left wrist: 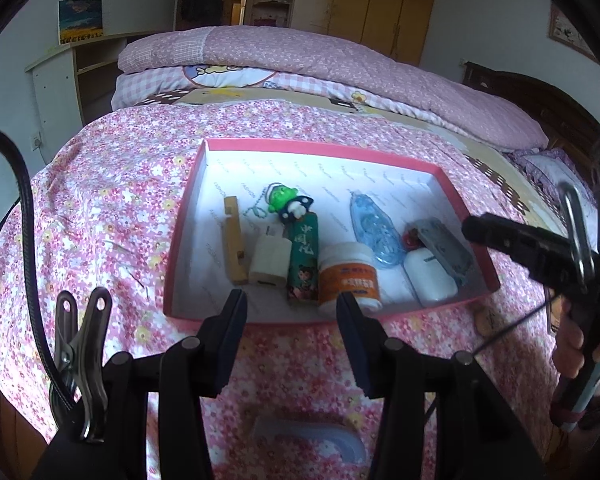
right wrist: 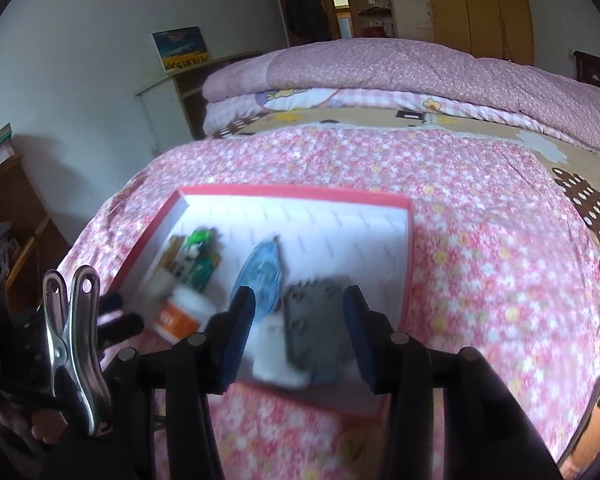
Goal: Organize rigid objects
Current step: 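Carry the grey plate into the tray with the right tool and open it, then grasp the grey curved bracket with the left tool while the right tool grasps the wooden chess piece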
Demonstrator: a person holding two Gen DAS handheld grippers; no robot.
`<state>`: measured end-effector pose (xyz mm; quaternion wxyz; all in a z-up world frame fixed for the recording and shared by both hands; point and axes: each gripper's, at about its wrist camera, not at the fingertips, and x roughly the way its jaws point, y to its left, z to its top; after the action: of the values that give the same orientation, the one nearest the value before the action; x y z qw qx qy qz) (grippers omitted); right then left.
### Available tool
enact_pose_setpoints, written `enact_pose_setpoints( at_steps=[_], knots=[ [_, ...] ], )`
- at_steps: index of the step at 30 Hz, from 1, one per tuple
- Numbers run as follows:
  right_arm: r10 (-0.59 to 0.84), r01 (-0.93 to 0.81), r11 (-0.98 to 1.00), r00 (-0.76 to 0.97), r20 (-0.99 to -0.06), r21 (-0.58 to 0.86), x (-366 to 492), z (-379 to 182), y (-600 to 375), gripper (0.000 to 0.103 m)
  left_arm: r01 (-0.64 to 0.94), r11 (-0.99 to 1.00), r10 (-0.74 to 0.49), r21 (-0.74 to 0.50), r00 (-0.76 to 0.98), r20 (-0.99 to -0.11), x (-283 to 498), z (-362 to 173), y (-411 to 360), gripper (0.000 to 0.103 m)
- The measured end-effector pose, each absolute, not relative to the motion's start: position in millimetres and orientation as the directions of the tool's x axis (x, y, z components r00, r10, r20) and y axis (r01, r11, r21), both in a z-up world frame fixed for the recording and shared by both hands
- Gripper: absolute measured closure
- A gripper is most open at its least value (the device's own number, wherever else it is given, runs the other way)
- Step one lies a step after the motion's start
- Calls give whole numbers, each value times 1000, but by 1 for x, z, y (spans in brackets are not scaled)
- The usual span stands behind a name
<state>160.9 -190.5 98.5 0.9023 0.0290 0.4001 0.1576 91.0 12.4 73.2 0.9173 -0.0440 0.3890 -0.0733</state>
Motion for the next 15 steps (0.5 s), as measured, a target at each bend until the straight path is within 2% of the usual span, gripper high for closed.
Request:
enact_pose_setpoints(
  at_steps=[15],
  knots=[
    [161,-169,983,599,-784,72,99,64,-213,56,113,986,-168,-125,667,-726,61,62,14,54]
  ],
)
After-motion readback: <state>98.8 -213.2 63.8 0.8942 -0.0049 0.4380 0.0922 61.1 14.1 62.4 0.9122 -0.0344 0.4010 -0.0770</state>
